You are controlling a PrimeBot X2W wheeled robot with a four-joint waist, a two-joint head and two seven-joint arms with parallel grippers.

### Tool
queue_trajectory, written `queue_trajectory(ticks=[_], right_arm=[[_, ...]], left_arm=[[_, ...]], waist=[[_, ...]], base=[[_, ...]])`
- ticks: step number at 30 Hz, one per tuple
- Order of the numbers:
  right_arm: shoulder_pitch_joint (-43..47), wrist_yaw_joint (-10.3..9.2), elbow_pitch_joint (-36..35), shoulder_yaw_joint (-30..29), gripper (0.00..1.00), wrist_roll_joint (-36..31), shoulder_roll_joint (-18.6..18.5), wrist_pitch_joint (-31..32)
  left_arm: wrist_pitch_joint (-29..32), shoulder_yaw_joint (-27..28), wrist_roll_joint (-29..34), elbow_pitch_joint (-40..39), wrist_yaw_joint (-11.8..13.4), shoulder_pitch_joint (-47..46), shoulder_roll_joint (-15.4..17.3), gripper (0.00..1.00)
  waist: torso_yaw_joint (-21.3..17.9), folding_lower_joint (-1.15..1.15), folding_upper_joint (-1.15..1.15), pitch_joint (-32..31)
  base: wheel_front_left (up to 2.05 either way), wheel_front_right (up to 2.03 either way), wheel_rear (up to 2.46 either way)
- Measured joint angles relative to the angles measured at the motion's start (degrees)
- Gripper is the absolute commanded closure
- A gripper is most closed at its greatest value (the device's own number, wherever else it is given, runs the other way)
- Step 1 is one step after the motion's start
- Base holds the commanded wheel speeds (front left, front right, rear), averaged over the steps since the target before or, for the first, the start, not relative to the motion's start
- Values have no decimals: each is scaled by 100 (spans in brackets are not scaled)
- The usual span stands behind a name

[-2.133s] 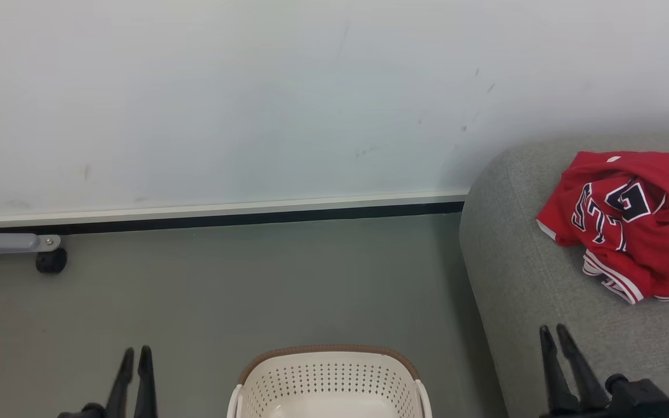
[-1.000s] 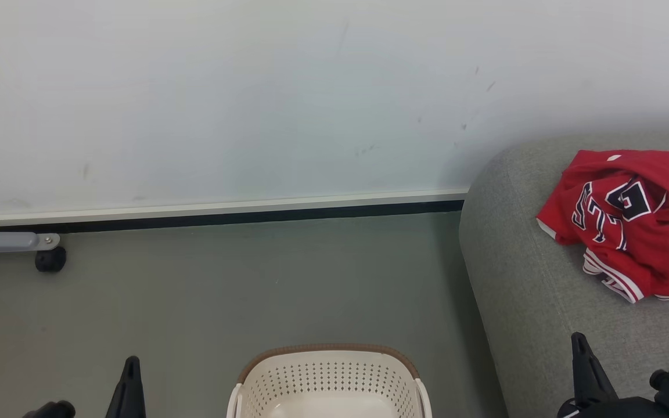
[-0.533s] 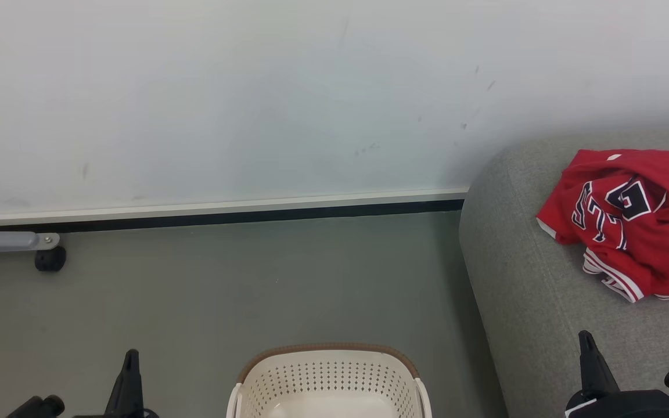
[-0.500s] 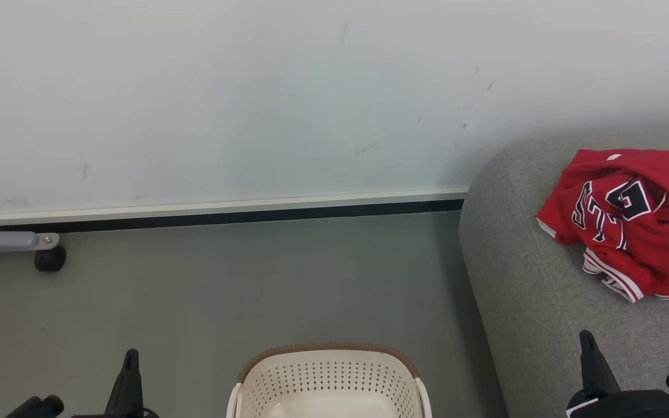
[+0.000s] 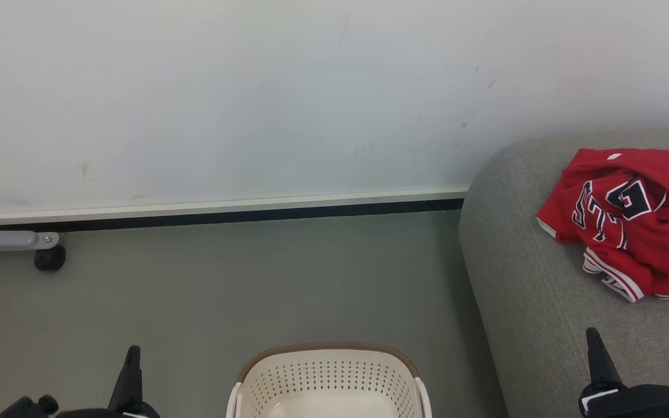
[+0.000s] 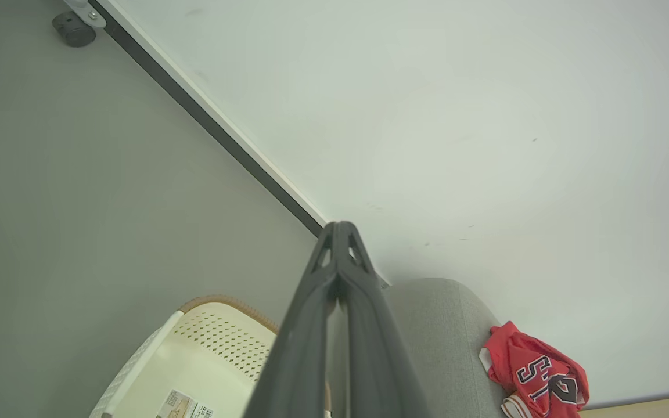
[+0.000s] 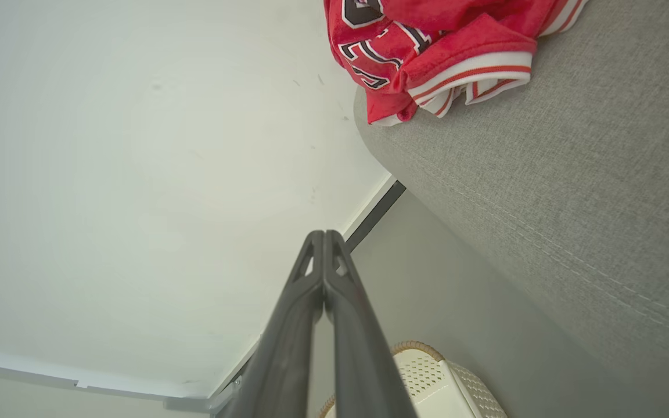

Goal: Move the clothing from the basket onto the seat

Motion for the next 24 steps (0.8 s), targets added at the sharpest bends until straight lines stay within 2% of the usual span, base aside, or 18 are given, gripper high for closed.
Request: queue_trajectory(ticks=[24], right_arm=[[-231, 337, 207, -517, 100, 1715, 190, 450]], left_arm=[[467, 311, -1626, 197, -343, -283, -166, 100]], waist=[[-3, 0, 0, 17]], base=[[0, 0, 0]])
